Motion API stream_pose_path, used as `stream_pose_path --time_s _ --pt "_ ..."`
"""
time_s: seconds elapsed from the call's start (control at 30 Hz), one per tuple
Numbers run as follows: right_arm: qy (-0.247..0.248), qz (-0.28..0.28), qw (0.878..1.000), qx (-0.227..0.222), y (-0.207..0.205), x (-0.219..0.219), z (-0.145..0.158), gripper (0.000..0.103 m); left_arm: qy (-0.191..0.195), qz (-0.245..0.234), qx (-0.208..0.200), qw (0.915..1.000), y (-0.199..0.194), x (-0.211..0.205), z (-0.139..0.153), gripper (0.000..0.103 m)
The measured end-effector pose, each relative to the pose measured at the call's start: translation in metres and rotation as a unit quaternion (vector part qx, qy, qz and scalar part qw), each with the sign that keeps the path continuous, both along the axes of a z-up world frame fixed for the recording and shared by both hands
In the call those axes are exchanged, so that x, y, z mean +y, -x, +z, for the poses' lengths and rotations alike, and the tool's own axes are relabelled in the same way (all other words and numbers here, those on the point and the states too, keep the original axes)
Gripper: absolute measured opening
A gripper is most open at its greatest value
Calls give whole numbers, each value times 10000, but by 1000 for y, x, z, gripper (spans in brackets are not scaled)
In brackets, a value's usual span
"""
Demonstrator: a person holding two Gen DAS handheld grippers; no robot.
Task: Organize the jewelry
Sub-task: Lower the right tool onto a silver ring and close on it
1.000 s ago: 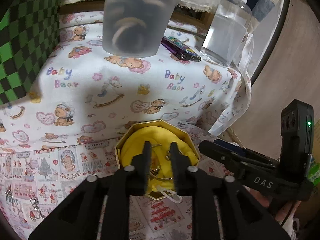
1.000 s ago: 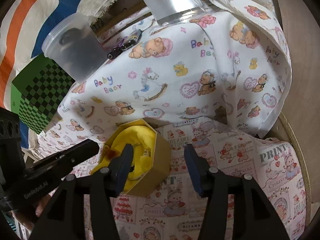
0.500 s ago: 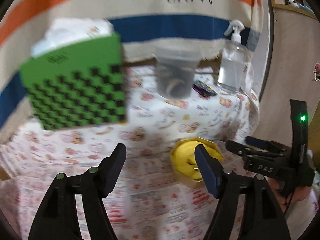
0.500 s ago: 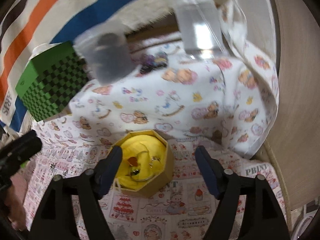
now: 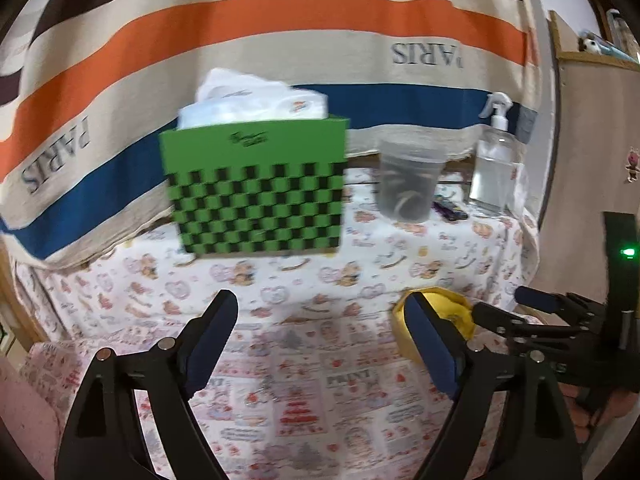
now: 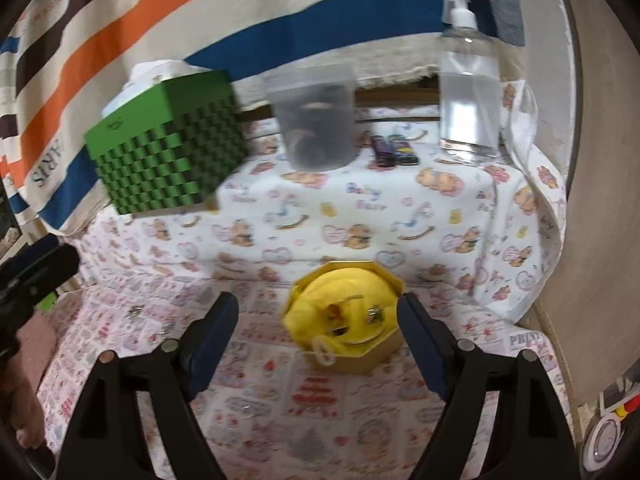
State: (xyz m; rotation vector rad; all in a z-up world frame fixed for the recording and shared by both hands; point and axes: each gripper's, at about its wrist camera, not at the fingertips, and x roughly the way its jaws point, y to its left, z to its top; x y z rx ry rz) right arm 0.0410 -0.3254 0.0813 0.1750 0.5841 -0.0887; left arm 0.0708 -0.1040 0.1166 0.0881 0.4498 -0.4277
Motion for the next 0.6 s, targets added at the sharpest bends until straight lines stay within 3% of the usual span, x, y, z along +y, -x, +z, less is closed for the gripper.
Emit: stream_pose_path --time_s 0.23,0.6 --pt "-28 317 9995 -63 4 23 -7 83 74 418 153 9990 -9 37 -18 84" --pt "164 971 9936 550 -2 47 -46 83 169 949 271 9950 -23 70 -50 86"
